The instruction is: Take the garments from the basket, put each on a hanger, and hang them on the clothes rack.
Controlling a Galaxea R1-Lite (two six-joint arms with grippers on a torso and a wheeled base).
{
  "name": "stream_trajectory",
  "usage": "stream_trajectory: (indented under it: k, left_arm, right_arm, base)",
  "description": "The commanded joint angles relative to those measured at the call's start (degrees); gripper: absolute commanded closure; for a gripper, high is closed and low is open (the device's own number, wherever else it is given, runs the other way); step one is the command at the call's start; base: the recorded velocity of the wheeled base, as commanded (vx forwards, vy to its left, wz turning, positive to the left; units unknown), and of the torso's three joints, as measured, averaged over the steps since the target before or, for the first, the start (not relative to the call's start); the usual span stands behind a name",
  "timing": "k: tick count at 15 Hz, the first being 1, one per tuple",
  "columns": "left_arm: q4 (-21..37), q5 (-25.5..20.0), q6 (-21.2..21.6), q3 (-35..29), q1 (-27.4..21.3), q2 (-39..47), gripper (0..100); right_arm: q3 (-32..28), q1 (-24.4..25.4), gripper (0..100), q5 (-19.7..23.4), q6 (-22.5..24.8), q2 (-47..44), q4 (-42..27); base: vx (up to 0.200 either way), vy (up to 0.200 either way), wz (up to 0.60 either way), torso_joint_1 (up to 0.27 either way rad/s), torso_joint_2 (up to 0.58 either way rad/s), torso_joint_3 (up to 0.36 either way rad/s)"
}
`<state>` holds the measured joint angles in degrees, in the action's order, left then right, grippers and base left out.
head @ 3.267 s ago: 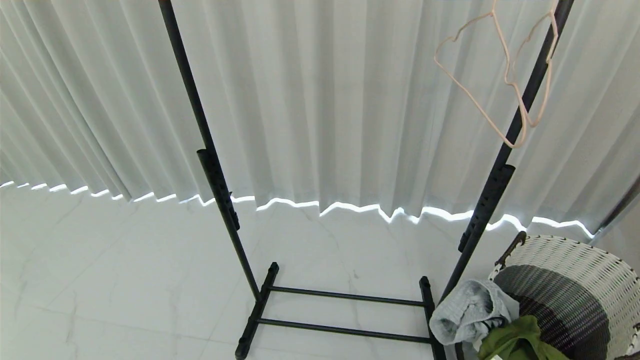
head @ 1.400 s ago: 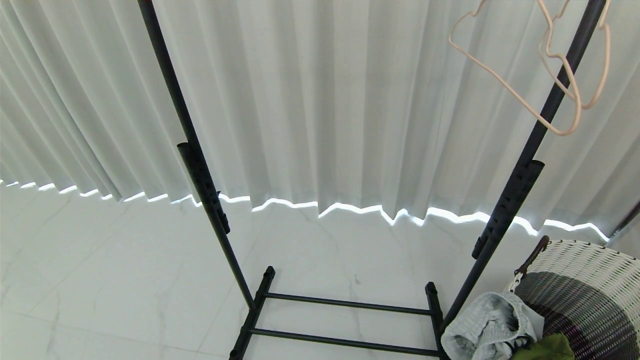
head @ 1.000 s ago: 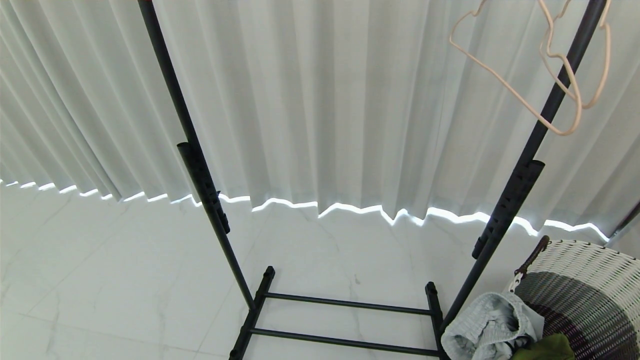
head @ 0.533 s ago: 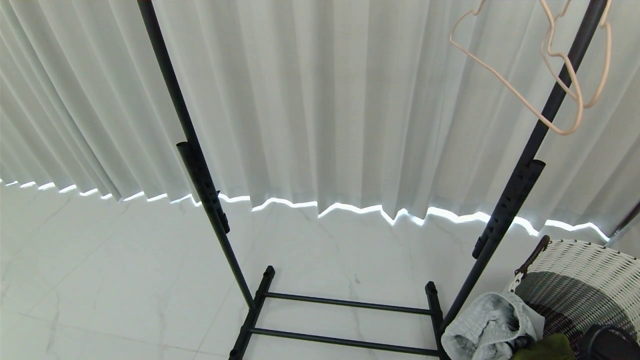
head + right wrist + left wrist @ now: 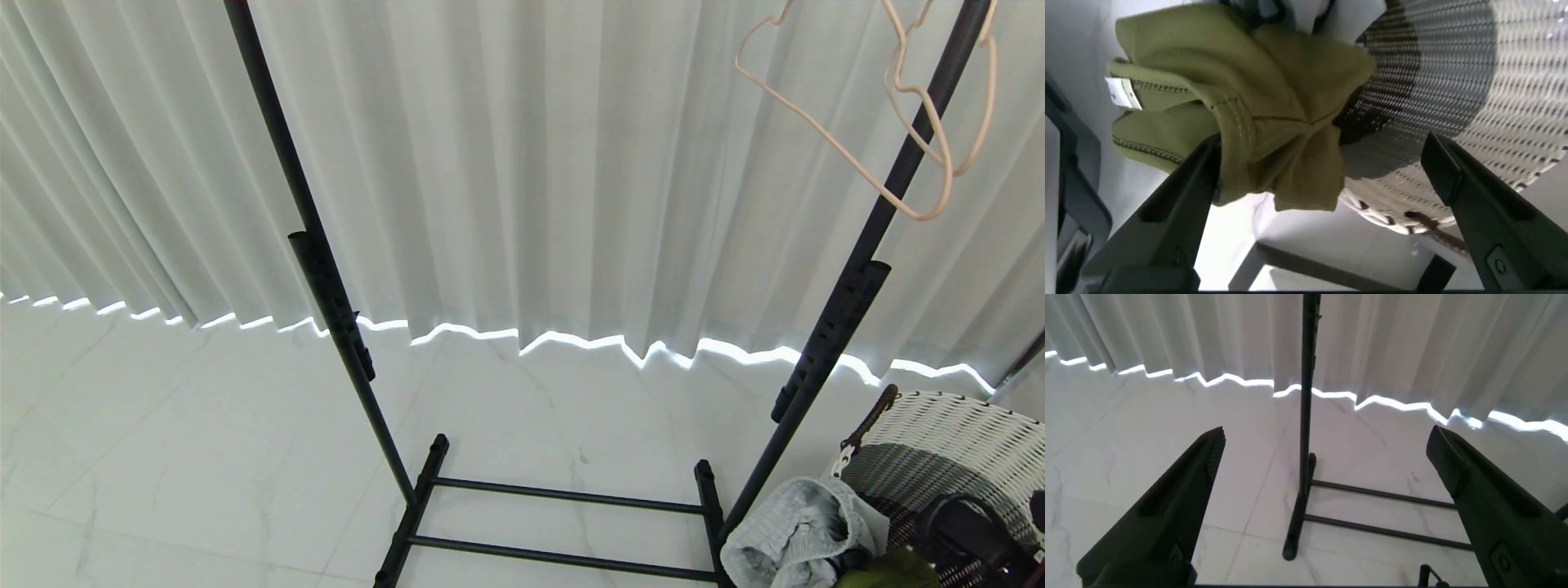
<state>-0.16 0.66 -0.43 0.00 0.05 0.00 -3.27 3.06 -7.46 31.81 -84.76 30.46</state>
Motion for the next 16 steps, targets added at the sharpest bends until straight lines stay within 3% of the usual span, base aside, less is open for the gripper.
stream_trajectory:
  k: [1,2,3,7,10,12,14,15,16]
  left_arm:
    - [-0.02,0.04,-0.01,0.00,0.04,0.00,0]
    - [-0.02,0.04,-0.01,0.00,0.04,0.00,0]
    - [-0.11,0.04,-0.01,0.00,0.04,0.00,0]
    - [-0.02,0.04,-0.01,0.00,0.04,0.00,0]
    - [-0.02,0.04,-0.01,0.00,0.04,0.00,0]
    - [-0.02,0.04,-0.01,0.00,0.04,0.00,0]
    - [-0.02,0.04,-0.01,0.00,0.04,0.09,0]
    - [-0.02,0.04,-0.01,0.00,0.04,0.00,0]
    - [-0.02,0.04,-0.01,0.00,0.04,0.00,0]
  right_arm:
    - [0.10,0.02,0,-0.01,-0.34,-1.55,0.12]
    - [0.19,0.02,0,-0.01,-1.13,-1.55,0.12]
    - [0.10,0.02,100,-0.01,-1.83,-1.64,0.12]
    - [0.37,0.02,100,-0.19,-3.77,0.03,0.91]
    - [-0.25,0.02,100,-1.15,-3.33,8.38,-0.14]
    - [-6.84,0.02,100,-4.32,-3.24,18.40,-10.16]
    - [-18.62,0.02,100,-4.49,-3.24,27.37,-30.38]
    - [-27.14,0.10,100,-4.58,-3.24,32.73,-44.79]
    - [-29.96,0.10,100,-4.67,-3.07,34.40,-49.36]
  base:
    - [0.000,0.000,0.00,0.000,0.00,0.000]
    - [0.000,0.000,0.00,0.000,0.00,0.000]
    - [0.000,0.000,0.00,0.000,0.00,0.000]
    - [0.000,0.000,0.00,0.000,0.00,0.000]
    - [0.000,0.000,0.00,0.000,0.00,0.000]
    - [0.000,0.000,0.00,0.000,0.00,0.000]
    - [0.000,0.000,0.00,0.000,0.00,0.000]
    - [0.000,0.000,0.00,0.000,0.00,0.000]
    - [0.000,0.000,0.00,0.000,0.00,0.000]
